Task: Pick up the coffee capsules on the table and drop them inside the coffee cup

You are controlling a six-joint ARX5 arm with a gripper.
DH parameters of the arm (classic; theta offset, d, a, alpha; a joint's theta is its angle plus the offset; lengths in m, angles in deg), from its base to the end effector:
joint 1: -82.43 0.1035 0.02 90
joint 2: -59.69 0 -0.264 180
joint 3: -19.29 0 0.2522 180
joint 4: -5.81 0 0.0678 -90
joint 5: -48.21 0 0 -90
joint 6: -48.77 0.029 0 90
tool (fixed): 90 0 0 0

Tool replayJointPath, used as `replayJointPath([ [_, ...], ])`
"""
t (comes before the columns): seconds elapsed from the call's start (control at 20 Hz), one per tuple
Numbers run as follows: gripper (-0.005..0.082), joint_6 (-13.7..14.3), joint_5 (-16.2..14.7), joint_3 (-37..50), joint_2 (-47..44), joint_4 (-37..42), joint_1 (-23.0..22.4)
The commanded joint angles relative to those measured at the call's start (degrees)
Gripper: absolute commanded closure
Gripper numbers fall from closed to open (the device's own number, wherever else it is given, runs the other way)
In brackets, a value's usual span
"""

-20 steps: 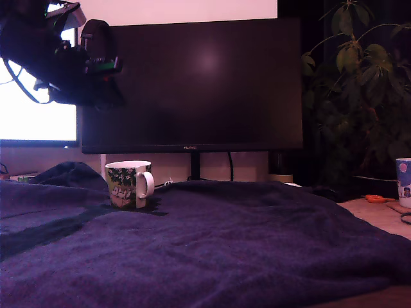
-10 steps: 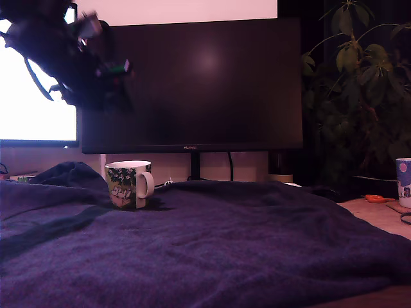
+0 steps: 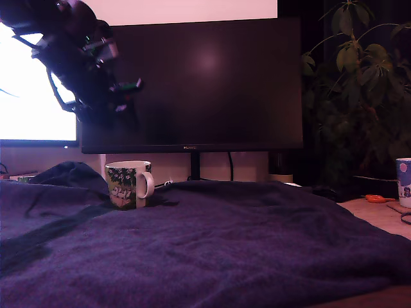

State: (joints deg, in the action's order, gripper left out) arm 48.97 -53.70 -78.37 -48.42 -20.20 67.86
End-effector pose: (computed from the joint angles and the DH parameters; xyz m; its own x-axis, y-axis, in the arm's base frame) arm 0.4122 -0.1133 0.2515 0.7097 -0.3977 -0.5815 0.4088 0.9047 -0.1198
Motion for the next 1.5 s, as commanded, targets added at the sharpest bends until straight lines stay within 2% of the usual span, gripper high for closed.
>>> replayJointPath([
  [0.0, 0.0503, 0.28, -0.09, -1.57, -3.1, -2.14, 0.37],
  [0.35, 0.0503, 0.24, -0.09, -3.54, -5.14, -6.45, 1.38],
  [0.7, 0.0496, 0.24, -0.09, -3.54, -5.16, -5.88, 1.68],
  [0.75, 0.0484, 0.24, -0.09, -3.54, -5.16, -5.75, 1.66],
  [0.95, 0.0269, 0.15, -0.09, -3.54, -5.16, -5.6, 1.66],
  [1.2, 0.0273, 0.04, -0.11, -3.54, -5.16, -4.83, 1.66],
  [1.3, 0.0341, 0.04, -0.22, -3.54, -5.14, -4.31, 1.66],
  [1.35, 0.0417, 0.07, -0.66, -3.56, -5.09, -4.2, 1.66],
  [1.45, 0.0622, 0.28, -2.64, -3.56, -4.61, -4.35, 1.66],
])
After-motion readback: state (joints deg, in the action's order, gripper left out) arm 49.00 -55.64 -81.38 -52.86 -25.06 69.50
